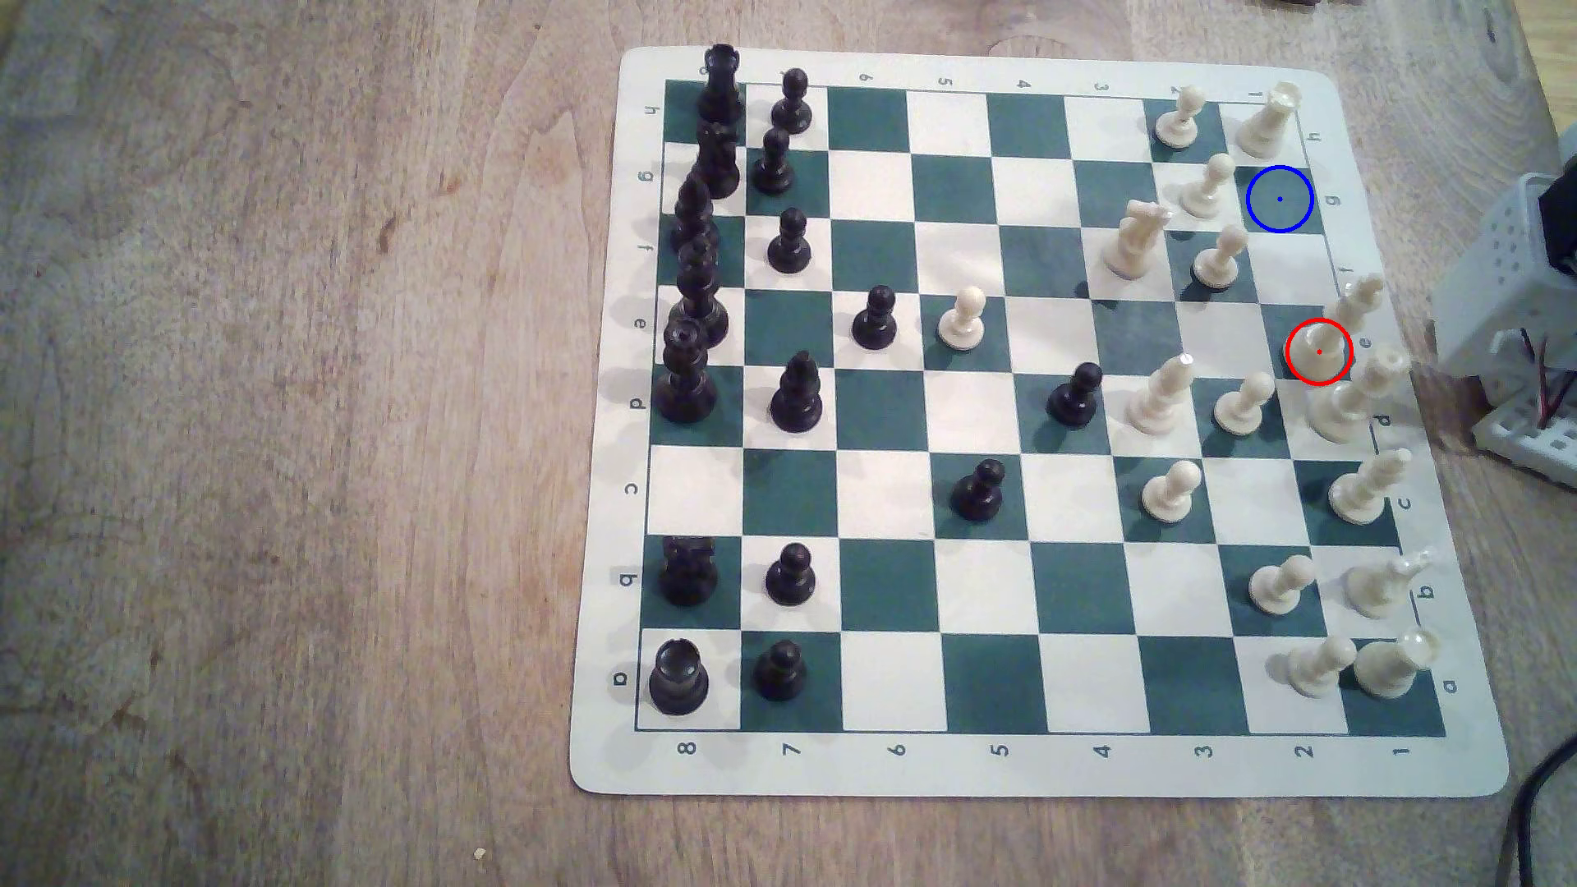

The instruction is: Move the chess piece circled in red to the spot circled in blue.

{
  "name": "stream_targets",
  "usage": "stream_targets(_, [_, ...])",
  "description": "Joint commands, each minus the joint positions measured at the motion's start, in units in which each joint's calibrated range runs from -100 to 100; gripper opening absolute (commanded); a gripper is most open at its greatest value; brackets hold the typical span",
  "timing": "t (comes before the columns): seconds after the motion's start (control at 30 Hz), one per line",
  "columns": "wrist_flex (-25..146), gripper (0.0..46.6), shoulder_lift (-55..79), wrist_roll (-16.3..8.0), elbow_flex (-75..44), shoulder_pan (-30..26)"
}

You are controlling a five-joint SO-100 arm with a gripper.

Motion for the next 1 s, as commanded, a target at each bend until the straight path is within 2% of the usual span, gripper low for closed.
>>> stream_targets(0.0, [15.8,1.0,3.3,-2.4,-6.8,-1.6])
stream_targets(0.03, [18.3,1.7,3.6,-3.0,-6.8,-2.0])
stream_targets(0.1, [25.1,3.7,6.7,-6.2,-6.9,-2.2])
stream_targets(0.33, [31.9,4.4,16.6,-13.6,-5.9,-4.5])
stream_targets(0.37, [32.3,4.6,18.8,-15.2,-5.2,-5.5])
stream_targets(0.47, [32.4,5.3,21.5,-17.1,-3.4,-5.8])
stream_targets(0.5, [32.4,7.4,22.6,-17.7,-1.8,-6.1])
stream_targets(0.67, [32.4,14.8,23.9,-17.6,4.3,-6.2])
stream_targets(0.8, [32.3,15.7,26.4,-17.2,4.7,-6.6])
stream_targets(0.97, [31.9,15.4,28.8,-15.7,4.5,-4.9])
